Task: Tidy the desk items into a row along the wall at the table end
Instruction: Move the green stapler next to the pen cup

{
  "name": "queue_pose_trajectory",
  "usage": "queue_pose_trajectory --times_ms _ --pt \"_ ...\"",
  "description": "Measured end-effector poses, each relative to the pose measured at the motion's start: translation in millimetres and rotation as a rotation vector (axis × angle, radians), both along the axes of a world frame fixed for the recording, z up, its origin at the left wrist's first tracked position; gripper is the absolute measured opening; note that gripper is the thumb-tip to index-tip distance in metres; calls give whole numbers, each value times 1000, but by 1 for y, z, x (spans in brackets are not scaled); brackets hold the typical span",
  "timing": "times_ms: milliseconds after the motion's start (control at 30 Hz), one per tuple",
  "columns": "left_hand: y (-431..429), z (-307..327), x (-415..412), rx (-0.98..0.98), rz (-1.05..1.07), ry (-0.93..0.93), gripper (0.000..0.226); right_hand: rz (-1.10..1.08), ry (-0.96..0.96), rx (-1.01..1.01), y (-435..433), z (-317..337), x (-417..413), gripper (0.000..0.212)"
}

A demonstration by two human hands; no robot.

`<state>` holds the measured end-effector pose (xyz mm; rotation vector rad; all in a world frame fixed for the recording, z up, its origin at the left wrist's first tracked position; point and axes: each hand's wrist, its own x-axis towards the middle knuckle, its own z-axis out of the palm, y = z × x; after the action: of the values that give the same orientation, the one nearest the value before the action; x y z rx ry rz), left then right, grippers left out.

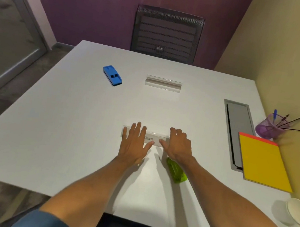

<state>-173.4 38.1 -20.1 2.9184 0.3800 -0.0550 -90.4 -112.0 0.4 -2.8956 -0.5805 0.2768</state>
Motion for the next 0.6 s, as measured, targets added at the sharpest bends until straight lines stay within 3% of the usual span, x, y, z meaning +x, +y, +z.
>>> queue_pose_trajectory --times_ms 400,600 --pt "-61 -42 -45 -52 -25 193 70 -27 189 23 -54 -39 -40 52" --pt "-61 -57 -41 -120 -55 226 69 -27 173 17 -60 -56 -42 50"
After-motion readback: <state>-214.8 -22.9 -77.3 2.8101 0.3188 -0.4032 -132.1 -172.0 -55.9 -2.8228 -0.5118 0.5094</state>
